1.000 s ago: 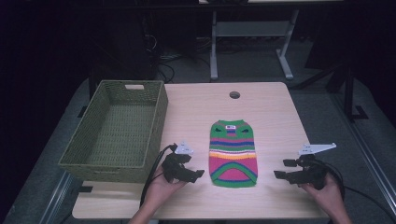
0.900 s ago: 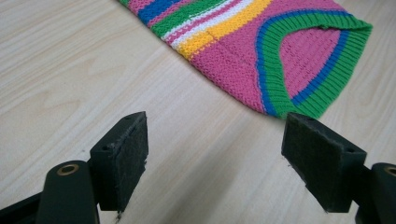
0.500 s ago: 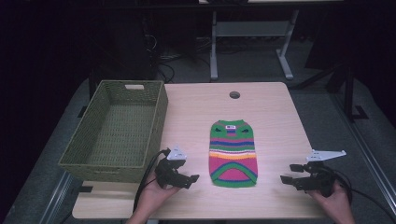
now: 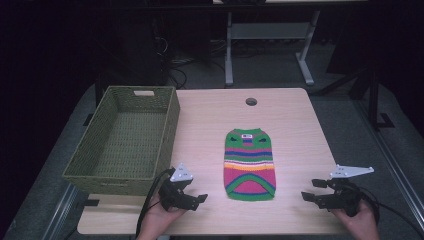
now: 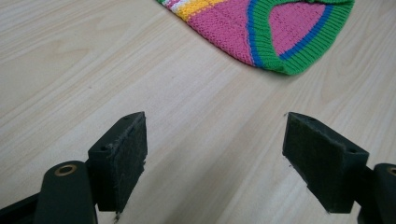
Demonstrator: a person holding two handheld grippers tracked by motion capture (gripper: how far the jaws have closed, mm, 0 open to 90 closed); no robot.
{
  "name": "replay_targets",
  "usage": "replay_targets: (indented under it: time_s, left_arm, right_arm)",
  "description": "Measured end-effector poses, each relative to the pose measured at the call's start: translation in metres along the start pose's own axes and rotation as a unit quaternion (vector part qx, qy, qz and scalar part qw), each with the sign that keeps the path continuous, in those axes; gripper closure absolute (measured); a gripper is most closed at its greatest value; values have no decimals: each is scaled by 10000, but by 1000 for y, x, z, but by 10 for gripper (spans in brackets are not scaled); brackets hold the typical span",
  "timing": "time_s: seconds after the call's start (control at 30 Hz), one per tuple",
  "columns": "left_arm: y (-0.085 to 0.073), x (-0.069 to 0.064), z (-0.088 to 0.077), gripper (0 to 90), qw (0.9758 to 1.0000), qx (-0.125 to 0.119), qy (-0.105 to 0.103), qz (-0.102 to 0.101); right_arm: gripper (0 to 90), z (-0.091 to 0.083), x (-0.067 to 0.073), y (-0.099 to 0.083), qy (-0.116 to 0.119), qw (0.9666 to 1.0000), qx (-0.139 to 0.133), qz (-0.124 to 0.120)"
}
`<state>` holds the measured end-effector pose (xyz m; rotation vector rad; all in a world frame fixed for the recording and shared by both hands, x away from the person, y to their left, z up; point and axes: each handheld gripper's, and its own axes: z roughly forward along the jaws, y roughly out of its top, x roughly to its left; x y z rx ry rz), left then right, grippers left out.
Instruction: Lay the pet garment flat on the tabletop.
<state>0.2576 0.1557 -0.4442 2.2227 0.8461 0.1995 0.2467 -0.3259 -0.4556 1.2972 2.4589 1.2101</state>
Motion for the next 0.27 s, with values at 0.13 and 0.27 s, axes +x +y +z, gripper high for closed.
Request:
replay_targets:
  time_s: [0.13,0.27]
  left_arm:
    - [-3,-4,-3,212,10000,-36,-38,51]
    - [-5,-7,-6,213,9999,-85,-46,97]
  right_arm:
    - [261,-6,4,-8,-49,9998,-188,-8]
    - [256,-8,7,-16,-108,9996,-243,-18]
